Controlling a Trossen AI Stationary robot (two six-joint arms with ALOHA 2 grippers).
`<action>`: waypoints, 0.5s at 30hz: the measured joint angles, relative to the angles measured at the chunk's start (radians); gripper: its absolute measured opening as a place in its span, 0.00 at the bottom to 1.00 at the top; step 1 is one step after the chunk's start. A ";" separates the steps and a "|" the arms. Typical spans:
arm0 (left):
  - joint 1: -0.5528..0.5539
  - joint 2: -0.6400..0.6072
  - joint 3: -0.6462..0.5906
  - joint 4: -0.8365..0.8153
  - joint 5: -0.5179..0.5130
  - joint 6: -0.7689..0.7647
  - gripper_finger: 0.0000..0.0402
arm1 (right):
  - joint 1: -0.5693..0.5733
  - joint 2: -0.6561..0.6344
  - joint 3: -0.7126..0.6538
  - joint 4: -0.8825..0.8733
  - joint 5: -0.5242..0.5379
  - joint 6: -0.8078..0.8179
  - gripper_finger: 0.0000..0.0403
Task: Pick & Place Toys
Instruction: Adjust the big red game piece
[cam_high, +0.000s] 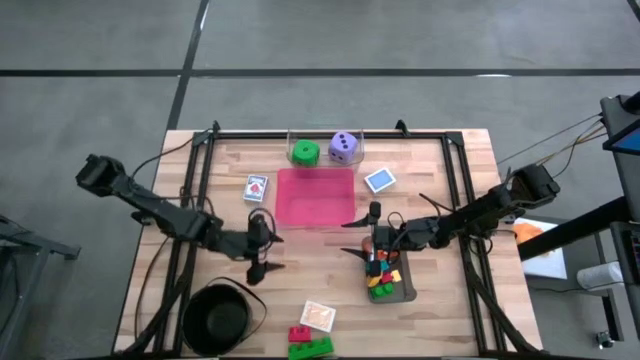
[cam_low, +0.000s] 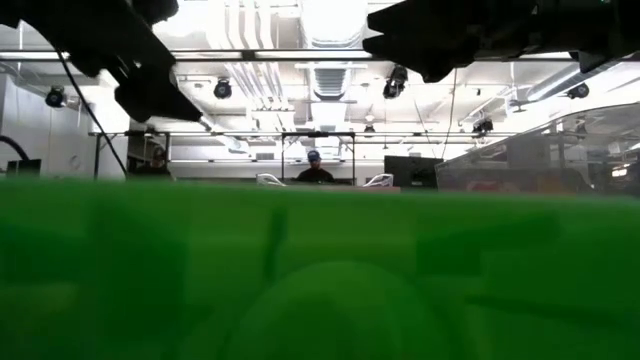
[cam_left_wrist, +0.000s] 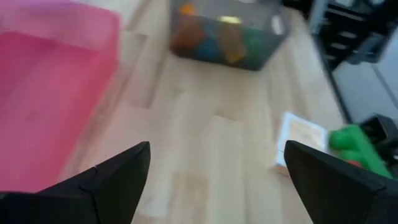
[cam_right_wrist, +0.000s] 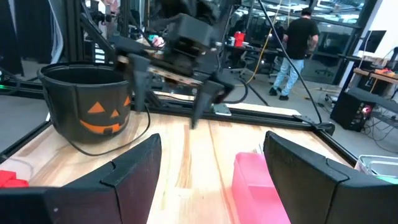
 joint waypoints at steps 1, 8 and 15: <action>-0.013 0.011 0.006 0.010 -0.003 0.000 0.93 | 0.000 0.000 0.000 0.000 0.000 0.000 0.70; -0.066 0.168 0.127 -0.002 0.006 0.059 0.93 | 0.020 0.000 0.000 0.005 0.000 0.002 0.70; -0.108 0.350 0.375 -0.290 0.028 0.159 0.93 | 0.050 -0.003 0.000 0.006 0.000 0.003 0.70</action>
